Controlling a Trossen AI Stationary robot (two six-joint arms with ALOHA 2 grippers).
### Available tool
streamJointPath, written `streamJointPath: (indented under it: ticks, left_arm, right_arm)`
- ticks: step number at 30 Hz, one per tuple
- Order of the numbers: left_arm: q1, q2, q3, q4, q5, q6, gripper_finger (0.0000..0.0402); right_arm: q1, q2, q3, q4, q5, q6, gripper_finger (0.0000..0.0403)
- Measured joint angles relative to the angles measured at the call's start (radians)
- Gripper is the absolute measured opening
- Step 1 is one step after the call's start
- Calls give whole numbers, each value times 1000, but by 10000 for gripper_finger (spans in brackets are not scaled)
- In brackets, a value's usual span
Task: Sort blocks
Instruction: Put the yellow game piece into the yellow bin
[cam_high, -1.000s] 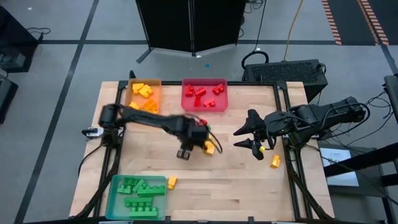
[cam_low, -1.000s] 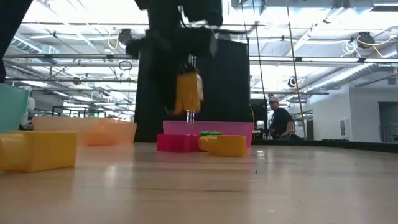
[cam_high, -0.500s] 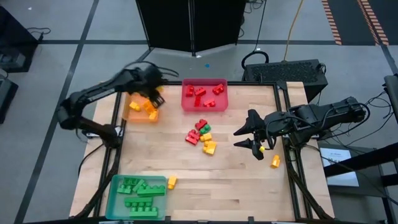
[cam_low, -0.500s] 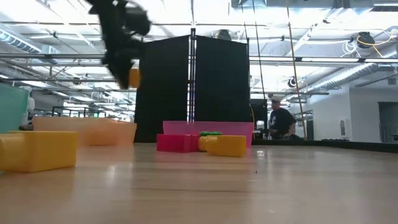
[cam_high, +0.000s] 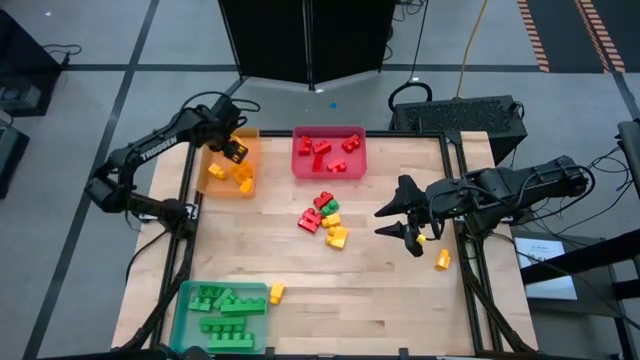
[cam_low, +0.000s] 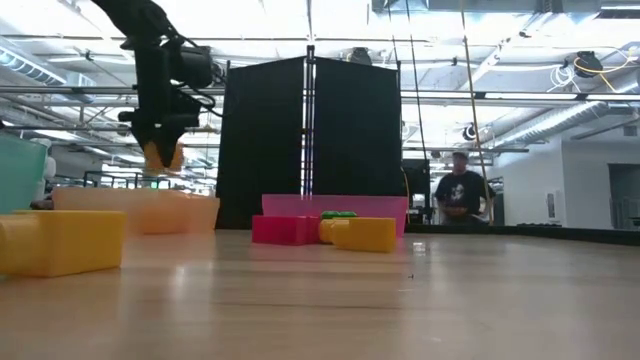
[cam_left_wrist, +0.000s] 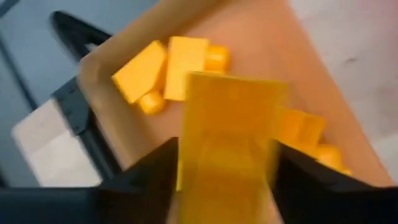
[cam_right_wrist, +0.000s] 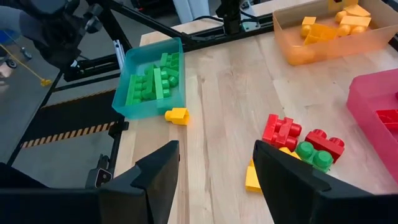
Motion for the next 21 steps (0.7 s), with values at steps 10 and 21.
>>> streamJointPath:
  ticks: [10,21]
  left_arm:
    - [-87,-1,0,-149,17,-65,354]
    - [-582,-2,19,-160,407,-249,344]
  right_arm:
    - [0,0,0,0,0,4,201]
    - [0,33,0,10,45,16,201]
